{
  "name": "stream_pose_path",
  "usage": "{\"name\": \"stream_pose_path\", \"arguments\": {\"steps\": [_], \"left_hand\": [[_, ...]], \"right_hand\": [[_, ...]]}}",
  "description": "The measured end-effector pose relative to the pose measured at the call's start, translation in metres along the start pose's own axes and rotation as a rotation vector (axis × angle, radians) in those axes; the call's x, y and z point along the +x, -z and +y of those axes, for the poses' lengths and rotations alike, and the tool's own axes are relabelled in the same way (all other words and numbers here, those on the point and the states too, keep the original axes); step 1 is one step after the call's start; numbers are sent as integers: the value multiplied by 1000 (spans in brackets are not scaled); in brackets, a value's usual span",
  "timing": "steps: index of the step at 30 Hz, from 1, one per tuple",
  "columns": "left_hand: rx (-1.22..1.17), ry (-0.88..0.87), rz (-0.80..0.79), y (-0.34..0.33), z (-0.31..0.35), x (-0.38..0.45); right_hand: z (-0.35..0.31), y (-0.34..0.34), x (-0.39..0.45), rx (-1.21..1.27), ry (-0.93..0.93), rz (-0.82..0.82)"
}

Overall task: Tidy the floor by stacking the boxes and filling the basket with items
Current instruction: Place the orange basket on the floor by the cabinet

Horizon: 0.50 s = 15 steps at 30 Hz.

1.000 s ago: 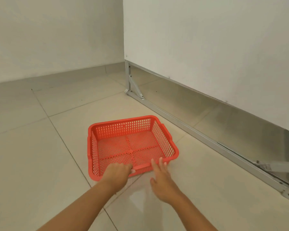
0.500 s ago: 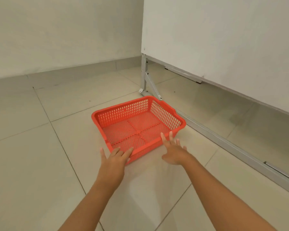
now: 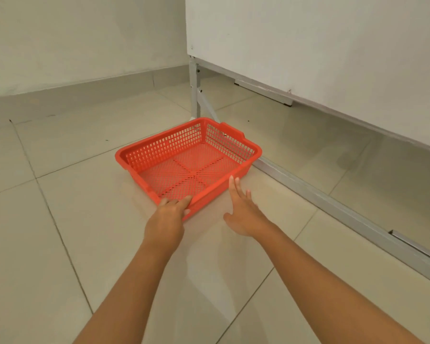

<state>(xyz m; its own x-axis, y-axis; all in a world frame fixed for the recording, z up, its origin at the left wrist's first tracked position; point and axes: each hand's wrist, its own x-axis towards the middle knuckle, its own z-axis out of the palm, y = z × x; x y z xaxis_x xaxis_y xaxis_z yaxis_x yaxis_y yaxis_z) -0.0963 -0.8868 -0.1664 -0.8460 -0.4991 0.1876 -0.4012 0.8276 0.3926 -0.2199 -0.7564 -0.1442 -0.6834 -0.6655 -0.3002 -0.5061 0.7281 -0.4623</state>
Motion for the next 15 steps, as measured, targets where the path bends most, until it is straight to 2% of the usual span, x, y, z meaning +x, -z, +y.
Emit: {"name": "stream_pose_path", "arguments": {"steps": [3,6,9,15], "left_hand": [[110,15,-26,2,1,-3],[290,-34,82,-1,9,-15],[260,-53,51,-1,41,-40],[233,-440,-46,20,138,-62]], "right_hand": [[9,11,-24,-28,7,21],[27,23,-61,-129,-19,39],[47,38,-103,-235,-91,74],[69,69,-204,-296,-242,192]]}}
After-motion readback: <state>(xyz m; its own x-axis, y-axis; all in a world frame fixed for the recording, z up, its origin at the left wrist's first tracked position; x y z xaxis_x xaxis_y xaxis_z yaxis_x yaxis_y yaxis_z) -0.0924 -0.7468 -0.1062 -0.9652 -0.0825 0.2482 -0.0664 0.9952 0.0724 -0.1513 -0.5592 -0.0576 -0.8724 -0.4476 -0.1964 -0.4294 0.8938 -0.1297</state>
